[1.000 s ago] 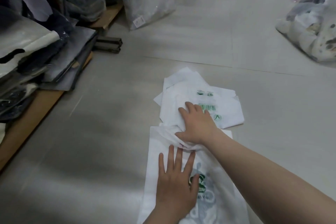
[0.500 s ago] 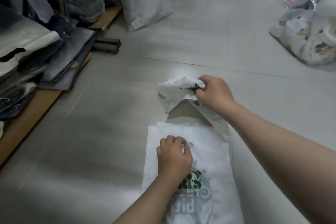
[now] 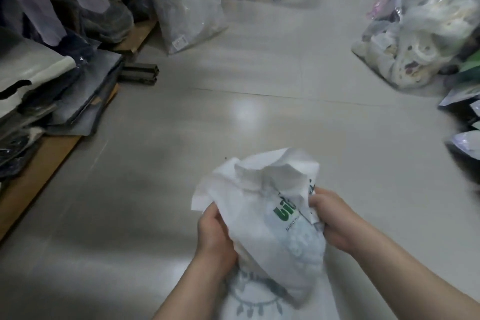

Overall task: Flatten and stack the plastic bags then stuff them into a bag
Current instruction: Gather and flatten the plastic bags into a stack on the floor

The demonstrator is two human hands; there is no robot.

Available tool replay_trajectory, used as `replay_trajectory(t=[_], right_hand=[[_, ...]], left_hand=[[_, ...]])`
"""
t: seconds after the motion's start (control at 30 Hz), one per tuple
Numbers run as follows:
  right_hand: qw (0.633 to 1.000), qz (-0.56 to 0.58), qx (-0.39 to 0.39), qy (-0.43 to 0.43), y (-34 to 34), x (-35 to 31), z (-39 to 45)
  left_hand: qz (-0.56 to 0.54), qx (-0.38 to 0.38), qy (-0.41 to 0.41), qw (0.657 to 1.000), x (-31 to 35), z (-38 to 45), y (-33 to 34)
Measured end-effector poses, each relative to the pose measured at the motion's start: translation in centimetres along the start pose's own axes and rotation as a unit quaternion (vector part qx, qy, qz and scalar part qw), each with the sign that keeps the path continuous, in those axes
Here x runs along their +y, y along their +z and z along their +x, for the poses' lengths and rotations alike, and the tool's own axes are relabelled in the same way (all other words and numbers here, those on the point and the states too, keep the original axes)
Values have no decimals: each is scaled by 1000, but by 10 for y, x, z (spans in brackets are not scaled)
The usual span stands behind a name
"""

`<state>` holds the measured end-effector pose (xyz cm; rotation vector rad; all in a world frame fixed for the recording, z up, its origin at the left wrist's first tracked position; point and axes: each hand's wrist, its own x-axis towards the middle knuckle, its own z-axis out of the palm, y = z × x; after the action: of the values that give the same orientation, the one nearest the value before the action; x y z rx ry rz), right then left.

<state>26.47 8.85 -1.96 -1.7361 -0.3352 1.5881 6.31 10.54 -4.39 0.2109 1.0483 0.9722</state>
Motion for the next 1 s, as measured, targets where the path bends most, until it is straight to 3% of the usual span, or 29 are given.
replay_trajectory(t=[0.1,0.17,0.27,0.37,0.5,0.6,0.67,0.7,0.77,0.8,0.87,0.93,0.97,1.0], right_hand=[[997,-14,10,78,7,36,7],[998,-12,6,67,15,45,6],[998,-41,-45,28,22,39,-7],[980,-180,-65,-54,23,35,-12],[959,-276,-32,-58,23,47,-11],[892,-442,39,-85,24,57,-10],[827,-537,97,-137,24,59,-11],[817,-545,104,-160,26,56,-12],[838,-508,59,-189,27,47,-13],[854,-481,19,-198,27,44,-11],[874,-448,-19,-187,24,29,-14],[901,-408,-41,-142,24,21,-23],[871,-459,-21,-173,27,18,-31],[880,-432,0,-197,25,15,-34]], left_hand=[[18,52,-53,997,0,-1,-17],[58,56,-80,994,3,-2,-26],[159,50,-54,985,11,0,-34],[342,92,53,934,14,7,-33],[494,148,141,845,13,3,-30],[519,145,187,821,7,-3,-27],[468,108,199,854,5,-9,-25],[421,69,199,882,3,-12,-26],[360,-37,180,915,0,-24,-26],[369,-95,191,905,0,-33,-24],[448,-193,240,839,1,-50,-17],[531,-289,298,739,-1,-65,-10],[553,-326,309,701,-1,-74,-4],[561,-360,306,680,2,-82,2]])
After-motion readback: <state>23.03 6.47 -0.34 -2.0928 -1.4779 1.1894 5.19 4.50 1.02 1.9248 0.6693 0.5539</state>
